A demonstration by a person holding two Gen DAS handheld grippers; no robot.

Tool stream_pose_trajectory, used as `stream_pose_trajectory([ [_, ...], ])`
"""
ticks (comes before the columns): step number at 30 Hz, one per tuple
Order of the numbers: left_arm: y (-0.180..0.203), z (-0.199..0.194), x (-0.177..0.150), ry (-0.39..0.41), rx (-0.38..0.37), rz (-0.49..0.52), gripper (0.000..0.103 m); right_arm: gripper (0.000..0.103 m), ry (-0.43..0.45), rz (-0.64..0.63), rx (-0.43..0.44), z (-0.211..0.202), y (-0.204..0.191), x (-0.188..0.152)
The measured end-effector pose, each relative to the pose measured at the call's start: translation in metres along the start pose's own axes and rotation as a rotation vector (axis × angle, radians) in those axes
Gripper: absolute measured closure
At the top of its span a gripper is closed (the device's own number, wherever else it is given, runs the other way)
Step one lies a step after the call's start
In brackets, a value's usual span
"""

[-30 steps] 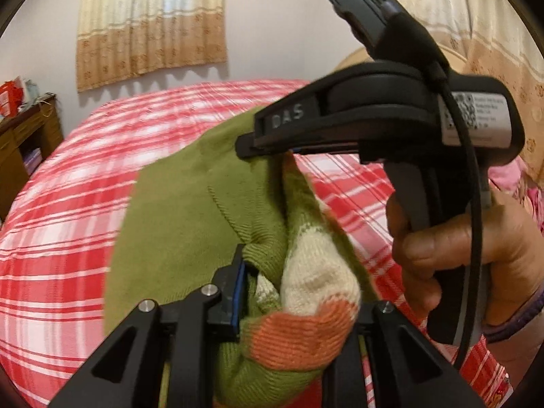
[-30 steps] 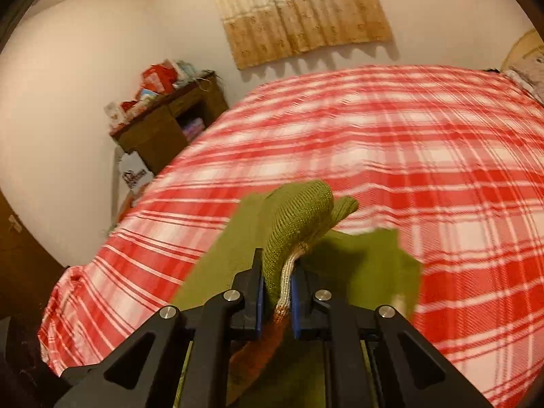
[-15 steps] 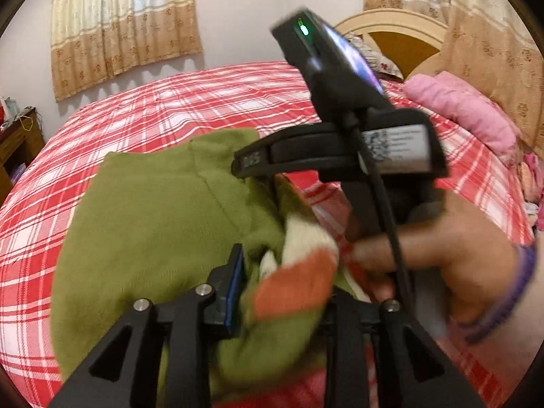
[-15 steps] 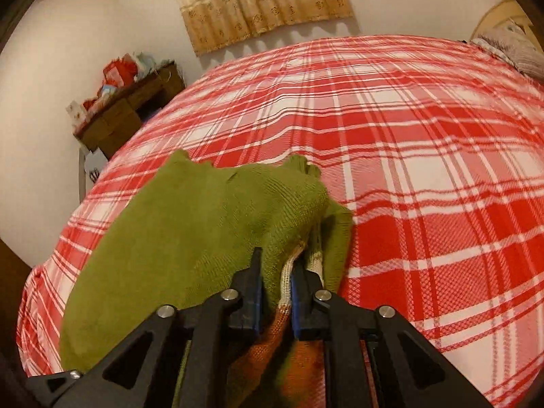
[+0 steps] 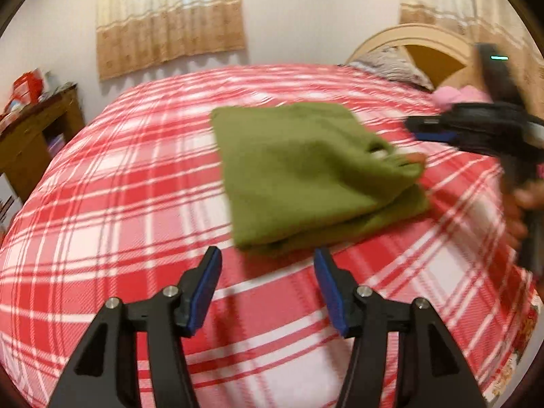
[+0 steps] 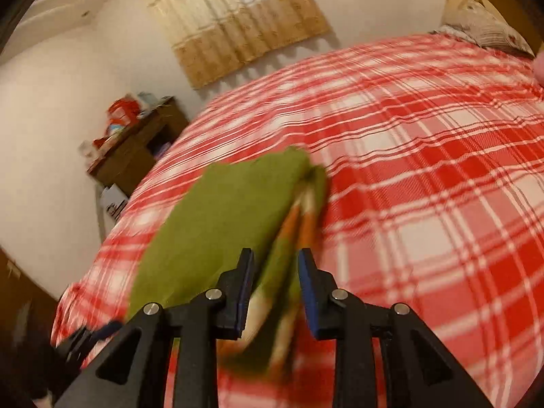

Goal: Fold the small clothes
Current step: 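Lay the folded bundle down and open both tools, withdrawing them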

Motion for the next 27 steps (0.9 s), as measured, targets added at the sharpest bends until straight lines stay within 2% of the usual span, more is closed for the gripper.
stream_pose_trajectory([
  [2, -0.005, 0.005, 0.003, -0.003, 0.027, -0.008, 0.044, 0.047, 0.014, -0.088, -0.005, -0.008, -0.021, -0.009],
  [3, -0.008, 0.009, 0.005, -0.008, 0.049, -0.015, 0.044, 0.043, 0.014, -0.138, -0.004, -0.009, -0.032, -0.012],
  [7, -0.017, 0.022, 0.009, -0.019, 0.085, -0.032, 0.042, 0.043, -0.06, -0.212, 0.027, 0.011, -0.052, -0.023],
  [8, -0.018, 0.025, 0.01, -0.02, 0.1, -0.033, 0.041, 0.043, -0.103, -0.228, 0.022, 0.023, -0.052, -0.028],
  [9, -0.021, 0.029, 0.011, -0.025, 0.108, -0.038, 0.041, 0.044, -0.131, -0.254, -0.029, 0.035, -0.047, -0.034],
  [10, -0.022, 0.03, 0.011, -0.027, 0.106, -0.044, 0.041, 0.059, -0.153, -0.277, -0.062, 0.043, -0.043, -0.04],
  [11, -0.024, 0.032, 0.013, -0.027, 0.103, -0.052, 0.04, 0.079, -0.186, -0.284, -0.051, 0.05, -0.043, -0.048],
  [12, -0.027, 0.034, 0.013, -0.032, 0.098, -0.071, 0.039, 0.08, -0.189, -0.281, -0.053, 0.05, -0.042, -0.052],
  [14, -0.032, 0.034, 0.012, -0.032, 0.076, -0.097, 0.039, 0.087, -0.173, -0.286, -0.053, 0.039, -0.042, -0.056],
  [15, -0.033, 0.034, 0.011, -0.03, 0.061, -0.104, 0.044, 0.088, -0.162, -0.28, -0.056, 0.034, -0.041, -0.056],
  [16, -0.032, 0.032, 0.01, -0.025, 0.037, -0.109, 0.056, 0.09, -0.135, -0.253, -0.061, 0.025, -0.036, -0.054],
  [17, -0.031, 0.032, 0.008, -0.026, 0.006, -0.111, 0.064, 0.096, -0.11, -0.217, -0.065, 0.017, -0.03, -0.052],
  [18, -0.027, 0.03, 0.007, -0.025, -0.053, -0.12, 0.079, 0.098, -0.09, -0.183, -0.079, 0.012, -0.024, -0.05],
  [19, -0.024, 0.028, 0.006, -0.023, -0.069, -0.128, 0.085, 0.1, -0.069, -0.146, -0.12, 0.007, -0.012, -0.05],
  [21, -0.022, 0.026, 0.002, -0.024, -0.072, -0.139, 0.085, 0.1, -0.069, 0.002, -0.087, 0.003, 0.012, -0.061],
  [22, -0.02, 0.025, -0.001, -0.031, -0.069, -0.134, 0.085, 0.1, -0.075, 0.033, -0.076, 0.004, 0.015, -0.065],
  [26, -0.015, 0.015, -0.005, -0.02, -0.03, -0.061, 0.08, 0.099, -0.025, 0.039, -0.041, -0.012, 0.005, -0.061],
  [27, -0.015, 0.011, -0.007, -0.023, -0.027, -0.054, 0.075, 0.099, -0.01, 0.054, -0.038, -0.017, 0.004, -0.055],
])
Point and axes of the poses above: each gripper's, at about its wrist camera, not at the fingertips, and z roughly the way its jaws point, y to its right, x to its top, the point moved 9 cm from there along z, roughly the way its jaws point, and after that the axes turned 5 degrees about -x, right-handed, at the moved point
